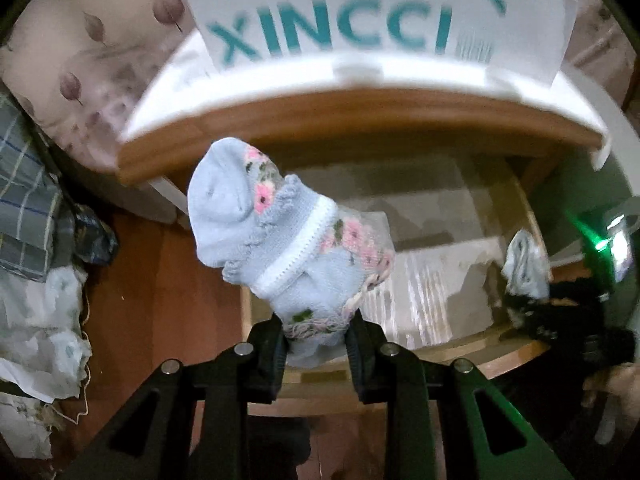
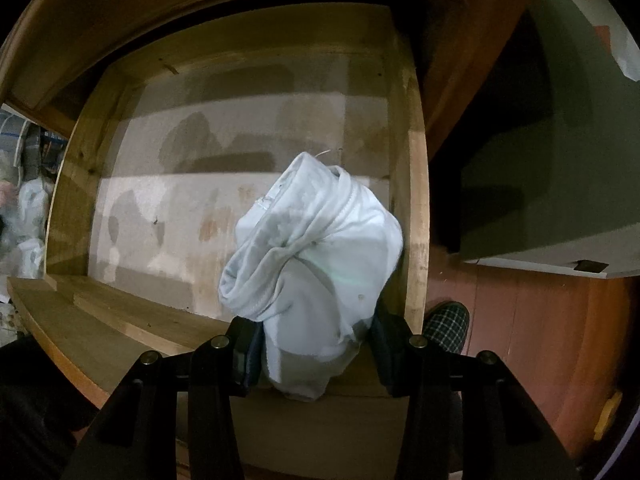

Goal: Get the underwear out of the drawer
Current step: 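Lift the floral sock with the left tool and carry it over the box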

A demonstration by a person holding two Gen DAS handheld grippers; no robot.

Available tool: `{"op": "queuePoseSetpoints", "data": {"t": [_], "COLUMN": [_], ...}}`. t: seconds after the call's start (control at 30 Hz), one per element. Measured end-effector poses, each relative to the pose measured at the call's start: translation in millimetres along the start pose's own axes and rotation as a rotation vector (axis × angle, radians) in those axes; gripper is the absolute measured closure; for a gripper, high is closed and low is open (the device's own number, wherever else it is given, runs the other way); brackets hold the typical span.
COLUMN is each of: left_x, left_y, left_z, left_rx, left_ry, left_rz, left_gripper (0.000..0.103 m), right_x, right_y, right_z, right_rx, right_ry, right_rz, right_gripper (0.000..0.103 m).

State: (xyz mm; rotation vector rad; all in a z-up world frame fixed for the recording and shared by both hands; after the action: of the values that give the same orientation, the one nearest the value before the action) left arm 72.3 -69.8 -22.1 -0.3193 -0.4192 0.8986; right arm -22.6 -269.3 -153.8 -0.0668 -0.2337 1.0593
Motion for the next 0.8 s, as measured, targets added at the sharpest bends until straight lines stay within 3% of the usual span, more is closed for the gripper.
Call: {"op": "queuePoseSetpoints", "data": {"t": [0.43, 0.63, 0.8], "left_x": [66.7, 84.2, 92.6], "left_y": [-60.9, -106.8, -147.0], "left_z": [117.3, 148.2, 156.7], "left_rx": [-0.219, -0.284, -0.318], "left_ry": [-0.098, -0.142, -0.118], "left_rz": [0.047, 0.027, 0.010], "left_gripper": [0.077, 0.077, 0.077], "right_x": [-0.5, -0.9, -1.0], "right_y": [-0.2, 0.5, 1.0], "right_z": [-0.3, -0.6, -0.5], "right_rx": [0.001, 0.002, 0.004], "right_ry": [0.001, -0.001, -0.004], "right_rz": [-0.001, -0.004, -0.007], "right_gripper": [0.061, 0.061, 0.061]}}
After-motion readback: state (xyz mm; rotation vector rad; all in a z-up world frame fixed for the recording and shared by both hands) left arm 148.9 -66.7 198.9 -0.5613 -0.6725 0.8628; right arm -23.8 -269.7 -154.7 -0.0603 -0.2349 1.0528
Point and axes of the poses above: each gripper's, at about its wrist camera, not at the fingertips, and z roughly against the way its jaws point, x to its left, y to its underside, the point moved 6 cm from there along -z, roughly the way its jaws point, and after that the axes turned 13 degrees about -z, right-handed, at the moved point
